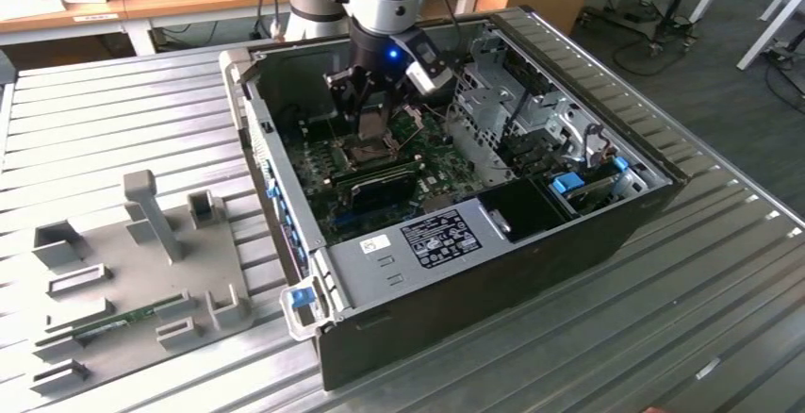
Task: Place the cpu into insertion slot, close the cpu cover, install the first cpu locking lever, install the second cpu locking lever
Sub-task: 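Place the cpu into insertion slot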
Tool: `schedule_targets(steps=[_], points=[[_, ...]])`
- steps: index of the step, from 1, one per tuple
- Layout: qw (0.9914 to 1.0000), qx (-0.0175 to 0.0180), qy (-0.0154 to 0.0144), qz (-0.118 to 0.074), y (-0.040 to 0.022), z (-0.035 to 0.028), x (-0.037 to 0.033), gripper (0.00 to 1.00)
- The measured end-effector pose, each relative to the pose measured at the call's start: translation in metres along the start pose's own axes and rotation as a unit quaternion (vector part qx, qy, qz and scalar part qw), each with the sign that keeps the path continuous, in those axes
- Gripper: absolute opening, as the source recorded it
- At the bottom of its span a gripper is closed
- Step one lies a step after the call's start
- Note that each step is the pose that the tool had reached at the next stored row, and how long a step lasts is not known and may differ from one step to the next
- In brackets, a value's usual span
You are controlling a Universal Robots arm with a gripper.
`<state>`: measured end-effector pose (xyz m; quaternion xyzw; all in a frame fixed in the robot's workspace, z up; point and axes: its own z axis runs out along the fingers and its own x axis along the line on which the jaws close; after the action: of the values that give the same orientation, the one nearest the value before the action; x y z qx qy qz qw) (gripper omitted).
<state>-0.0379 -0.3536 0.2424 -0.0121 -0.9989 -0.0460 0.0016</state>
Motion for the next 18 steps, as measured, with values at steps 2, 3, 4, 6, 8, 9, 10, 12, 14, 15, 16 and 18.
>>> schedule_targets(steps=[2, 3, 4, 6, 8, 9, 10, 12, 14, 15, 16, 18], points=[[1.00000, 0.0000, 0.0000, 0.000, -0.0002, 0.0021, 0.0000, 0.54], [1.00000, 0.0001, 0.0000, 0.000, -0.0002, 0.0020, 0.0000, 0.54], [1.00000, 0.0001, 0.0001, 0.000, -0.0002, 0.0020, 0.0000, 0.54], [1.00000, 0.0001, 0.0001, 0.000, -0.0002, 0.0021, 0.0000, 0.54], [1.00000, 0.0001, -0.0002, 0.002, -0.0002, 0.0022, 0.0000, 0.54], [0.99998, 0.0000, -0.0005, 0.006, -0.0002, 0.0023, 0.0000, 0.54], [0.99993, 0.0000, -0.0011, 0.012, -0.0002, 0.0024, 0.0000, 0.54], [0.99956, -0.0002, -0.0027, 0.029, -0.0003, 0.0030, 0.0000, 0.54], [0.99883, -0.0002, -0.0044, 0.048, -0.0003, 0.0035, 0.0000, 0.54], [0.99836, -0.0003, -0.0053, 0.057, -0.0003, 0.0039, 0.0000, 0.54], [0.99781, -0.0003, -0.0061, 0.066, -0.0004, 0.0041, 0.0000, 0.54], [0.99646, -0.0003, -0.0077, 0.084, -0.0004, 0.0047, 0.0000, 0.54]])
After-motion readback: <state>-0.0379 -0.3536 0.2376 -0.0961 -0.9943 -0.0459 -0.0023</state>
